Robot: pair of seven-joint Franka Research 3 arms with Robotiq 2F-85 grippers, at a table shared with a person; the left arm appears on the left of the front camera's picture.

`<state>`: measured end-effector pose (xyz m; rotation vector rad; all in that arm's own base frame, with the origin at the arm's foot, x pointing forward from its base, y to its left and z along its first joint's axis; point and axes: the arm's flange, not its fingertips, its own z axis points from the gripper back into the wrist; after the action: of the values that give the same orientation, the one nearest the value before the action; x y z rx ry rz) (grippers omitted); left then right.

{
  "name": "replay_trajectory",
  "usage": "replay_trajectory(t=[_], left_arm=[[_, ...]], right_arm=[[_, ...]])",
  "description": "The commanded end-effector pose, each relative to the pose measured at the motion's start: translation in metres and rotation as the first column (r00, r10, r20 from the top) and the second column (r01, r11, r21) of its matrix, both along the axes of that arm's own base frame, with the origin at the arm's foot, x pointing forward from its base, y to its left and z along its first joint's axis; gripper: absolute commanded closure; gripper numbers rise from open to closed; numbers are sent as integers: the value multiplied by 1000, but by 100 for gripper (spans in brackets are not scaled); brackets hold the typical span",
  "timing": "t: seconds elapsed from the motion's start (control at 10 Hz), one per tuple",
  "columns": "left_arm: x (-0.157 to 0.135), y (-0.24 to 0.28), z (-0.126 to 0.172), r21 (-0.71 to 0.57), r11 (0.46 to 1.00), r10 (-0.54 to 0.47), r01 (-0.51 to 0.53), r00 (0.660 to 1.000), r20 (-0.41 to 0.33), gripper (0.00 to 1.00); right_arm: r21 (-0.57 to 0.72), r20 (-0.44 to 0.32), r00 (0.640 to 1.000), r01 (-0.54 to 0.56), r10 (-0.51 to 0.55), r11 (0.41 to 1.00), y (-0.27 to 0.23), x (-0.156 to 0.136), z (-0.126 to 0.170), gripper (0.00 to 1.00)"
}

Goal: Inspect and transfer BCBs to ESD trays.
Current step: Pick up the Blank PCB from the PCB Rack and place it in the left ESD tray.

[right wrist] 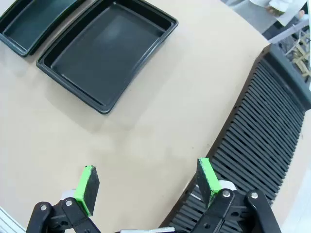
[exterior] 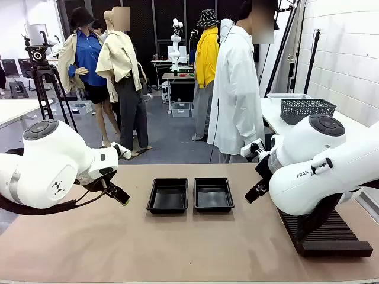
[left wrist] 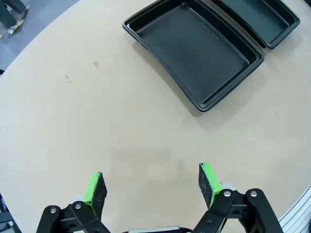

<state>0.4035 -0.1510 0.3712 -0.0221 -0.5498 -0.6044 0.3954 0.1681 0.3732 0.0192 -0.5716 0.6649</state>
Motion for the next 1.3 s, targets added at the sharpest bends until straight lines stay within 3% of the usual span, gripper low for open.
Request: replay_trajectory(t=[0.0, 1.2], left_arm=[[0, 0, 0, 0, 1000, 0, 0, 1000, 0, 0], [0, 0, 0, 0, 1000, 0, 0, 1000, 0, 0]], right_arm=[[0, 0, 1000, 0, 0, 1000, 0, 0, 0, 0], [0, 0, 1000, 0, 0, 1000, 0, 0, 0, 0]])
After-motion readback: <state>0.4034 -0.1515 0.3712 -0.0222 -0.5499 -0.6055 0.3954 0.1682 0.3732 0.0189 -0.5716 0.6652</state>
